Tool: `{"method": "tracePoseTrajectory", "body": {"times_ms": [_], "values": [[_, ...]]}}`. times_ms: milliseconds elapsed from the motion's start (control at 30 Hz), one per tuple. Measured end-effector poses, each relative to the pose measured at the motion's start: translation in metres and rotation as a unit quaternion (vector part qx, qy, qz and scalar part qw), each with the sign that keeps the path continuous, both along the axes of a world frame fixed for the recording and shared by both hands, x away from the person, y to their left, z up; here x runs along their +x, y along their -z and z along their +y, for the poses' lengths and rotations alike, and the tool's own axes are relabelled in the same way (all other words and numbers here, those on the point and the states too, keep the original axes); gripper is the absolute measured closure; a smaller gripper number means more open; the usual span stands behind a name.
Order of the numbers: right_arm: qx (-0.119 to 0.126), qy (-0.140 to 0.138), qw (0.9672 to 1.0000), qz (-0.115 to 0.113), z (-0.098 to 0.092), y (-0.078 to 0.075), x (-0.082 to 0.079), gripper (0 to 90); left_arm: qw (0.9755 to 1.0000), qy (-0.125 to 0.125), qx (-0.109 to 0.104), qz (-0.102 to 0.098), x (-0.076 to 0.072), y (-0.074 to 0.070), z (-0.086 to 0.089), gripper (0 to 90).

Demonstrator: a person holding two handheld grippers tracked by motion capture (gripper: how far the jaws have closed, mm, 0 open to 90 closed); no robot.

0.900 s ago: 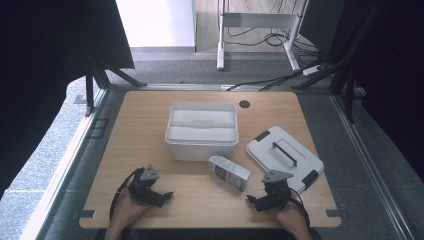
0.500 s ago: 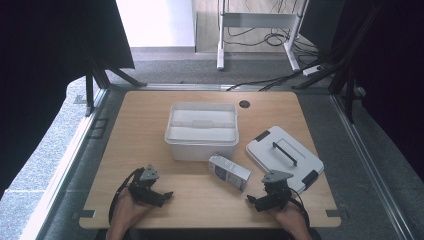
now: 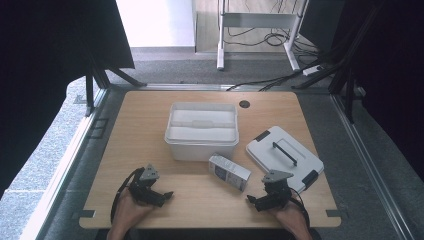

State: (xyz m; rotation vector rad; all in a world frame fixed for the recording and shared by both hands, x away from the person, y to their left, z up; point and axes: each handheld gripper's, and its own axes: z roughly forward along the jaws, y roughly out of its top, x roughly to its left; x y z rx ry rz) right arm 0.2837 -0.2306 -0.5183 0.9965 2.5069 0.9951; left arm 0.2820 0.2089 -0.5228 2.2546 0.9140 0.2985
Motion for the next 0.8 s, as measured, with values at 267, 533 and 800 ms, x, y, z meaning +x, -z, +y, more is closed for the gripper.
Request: {"method": "tracePoseTrajectory", "body": {"times_ms": [267, 533, 800], "values": [[0.014, -0.015, 0.9997, 0.012, 0.003, -0.019, 0.003, 5.6, 1.0, 0.0, 0.0, 0.0, 0.0, 0.0, 0.0, 0.0], [0.0, -0.041, 0.9989, 0.022, 0.022, -0.04, 0.018, 6.5, 1.0, 0.0, 0.0, 0.0, 0.0, 0.0, 0.0, 0.0], [-0.042, -0.063, 0.9956, 0.055, 0.047, -0.057, 0.045, 16.2, 1.0, 0.001, 0.001, 0.0, 0.0, 0.0, 0.0, 0.0]]}}
